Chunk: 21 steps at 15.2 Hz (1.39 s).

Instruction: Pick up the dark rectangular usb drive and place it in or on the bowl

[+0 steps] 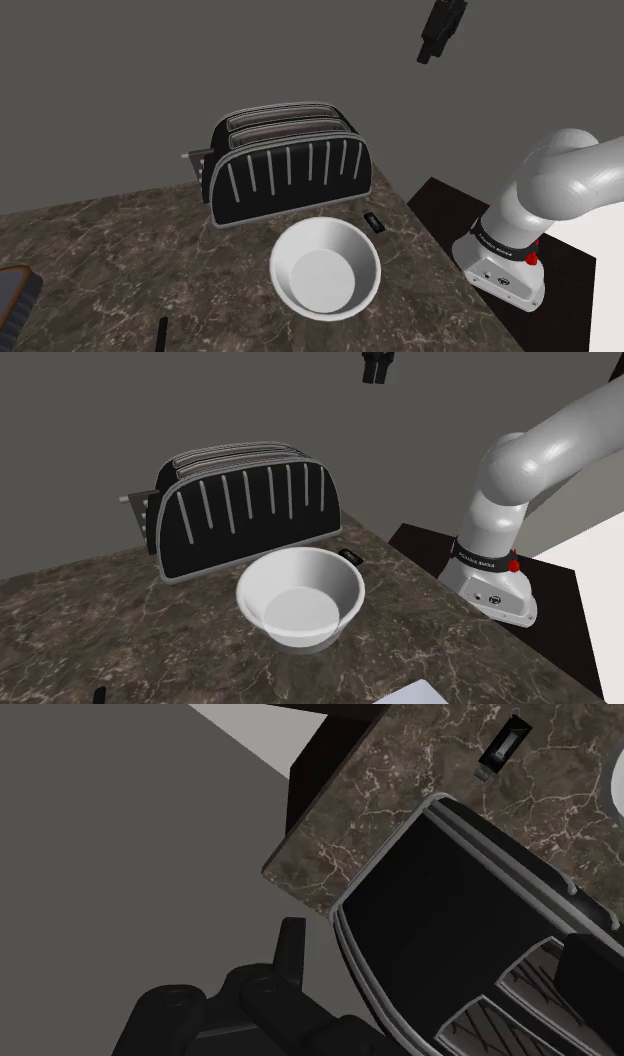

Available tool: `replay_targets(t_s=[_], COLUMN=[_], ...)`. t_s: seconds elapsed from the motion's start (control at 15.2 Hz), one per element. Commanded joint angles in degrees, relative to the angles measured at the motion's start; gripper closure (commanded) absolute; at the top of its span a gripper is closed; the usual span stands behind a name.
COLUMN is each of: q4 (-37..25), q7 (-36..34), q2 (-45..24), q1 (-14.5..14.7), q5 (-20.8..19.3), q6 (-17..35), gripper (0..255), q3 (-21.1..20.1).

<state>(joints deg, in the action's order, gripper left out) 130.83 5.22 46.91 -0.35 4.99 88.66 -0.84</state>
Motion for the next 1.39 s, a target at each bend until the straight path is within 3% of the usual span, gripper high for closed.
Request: replay_targets(t_s=[0.0, 0.73, 1.32], q4=[0.0, 20.3, 31.1], q7=[0.0, -13.1, -24.9], q2=[0.0, 8.0, 6.3], q1=[0.0, 2.2, 6.7], q5=[0.0, 7.2, 16.9], q6=[0.0, 11.4, 23.2], gripper=[0, 0, 0], q3=[0.0, -11.8, -24.7])
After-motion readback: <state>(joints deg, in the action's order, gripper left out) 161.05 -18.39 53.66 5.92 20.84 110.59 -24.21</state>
